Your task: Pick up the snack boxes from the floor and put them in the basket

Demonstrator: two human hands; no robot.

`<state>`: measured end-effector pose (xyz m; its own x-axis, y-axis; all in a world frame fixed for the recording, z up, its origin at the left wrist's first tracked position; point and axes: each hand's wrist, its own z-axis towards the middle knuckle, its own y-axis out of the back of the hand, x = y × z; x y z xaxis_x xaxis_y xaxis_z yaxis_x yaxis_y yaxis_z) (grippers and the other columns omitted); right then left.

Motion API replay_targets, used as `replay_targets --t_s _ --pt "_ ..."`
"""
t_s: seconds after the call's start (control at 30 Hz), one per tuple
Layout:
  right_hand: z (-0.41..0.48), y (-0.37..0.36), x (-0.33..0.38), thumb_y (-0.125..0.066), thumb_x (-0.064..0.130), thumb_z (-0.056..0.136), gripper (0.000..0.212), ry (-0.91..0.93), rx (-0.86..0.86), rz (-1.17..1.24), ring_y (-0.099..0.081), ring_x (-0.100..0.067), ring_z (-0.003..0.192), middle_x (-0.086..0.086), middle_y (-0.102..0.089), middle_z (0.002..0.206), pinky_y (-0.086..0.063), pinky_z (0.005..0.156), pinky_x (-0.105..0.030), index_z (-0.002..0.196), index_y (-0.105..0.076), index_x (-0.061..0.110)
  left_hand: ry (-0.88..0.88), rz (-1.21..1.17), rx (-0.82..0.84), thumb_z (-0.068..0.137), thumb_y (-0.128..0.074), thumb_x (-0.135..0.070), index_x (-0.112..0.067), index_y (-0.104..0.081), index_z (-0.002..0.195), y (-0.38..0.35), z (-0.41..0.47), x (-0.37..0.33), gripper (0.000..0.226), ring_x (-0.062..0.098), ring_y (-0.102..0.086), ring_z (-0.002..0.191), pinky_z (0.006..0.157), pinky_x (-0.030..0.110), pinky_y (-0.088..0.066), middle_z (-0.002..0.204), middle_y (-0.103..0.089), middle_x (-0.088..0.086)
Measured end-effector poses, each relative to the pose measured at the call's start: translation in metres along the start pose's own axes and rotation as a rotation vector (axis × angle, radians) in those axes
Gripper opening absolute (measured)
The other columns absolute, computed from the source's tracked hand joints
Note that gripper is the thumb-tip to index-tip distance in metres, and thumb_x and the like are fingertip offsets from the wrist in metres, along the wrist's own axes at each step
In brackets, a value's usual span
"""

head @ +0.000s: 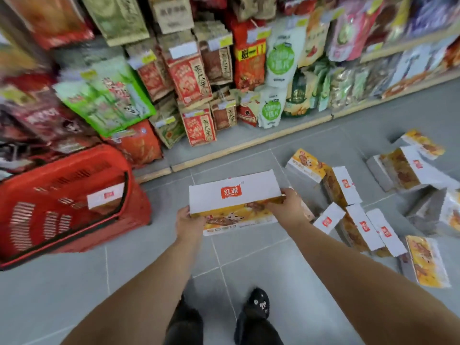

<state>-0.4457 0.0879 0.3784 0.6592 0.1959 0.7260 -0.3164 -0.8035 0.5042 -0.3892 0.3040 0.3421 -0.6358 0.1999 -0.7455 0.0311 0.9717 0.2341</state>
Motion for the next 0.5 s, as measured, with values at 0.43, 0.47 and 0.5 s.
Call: replay_targets --t_s 0.43,0.47,0.5 --pt "-0.095 -0.261 0.117 -0.076 0.018 0.074 0.033 0.074 0.215 -0.099 -0.063 -0.024 0.088 -0.008 -0.065 0.093 -0.047 0.072 -0.027 0.102 -0.063 0.003 0.036 -0.3 -0.135 0.078 -0.048 0.023 0.002 -0.056 0.12 0.289 0.046 0.01 0.047 0.032 -0.06 0.094 0.073 0.035 -0.05 0.111 -0.062 0.017" --pt "-0.102 -0.277 0.125 -0.076 0.018 0.074 0.037 0.073 0.217 -0.098 -0.064 -0.026 0.091 -0.01 -0.067 0.098 -0.049 0.075 -0.029 0.104 -0.063 0.002 0.021 -0.303 -0.129 0.079 -0.047 0.024 0.0 -0.057 0.119 0.308 0.051 0.011 0.048 0.034 -0.06 0.098 0.08 0.039 -0.051 0.113 -0.063 0.017" --pt "-0.106 -0.297 0.132 -0.076 0.019 0.074 0.039 0.08 0.222 -0.1 -0.065 -0.027 0.091 -0.013 -0.068 0.101 -0.051 0.075 -0.03 0.107 -0.064 0.001 0.009 -0.305 -0.13 0.079 -0.047 0.024 -0.002 -0.059 0.119 0.331 0.057 0.014 0.049 0.036 -0.06 0.103 0.089 0.045 -0.051 0.116 -0.063 0.018"
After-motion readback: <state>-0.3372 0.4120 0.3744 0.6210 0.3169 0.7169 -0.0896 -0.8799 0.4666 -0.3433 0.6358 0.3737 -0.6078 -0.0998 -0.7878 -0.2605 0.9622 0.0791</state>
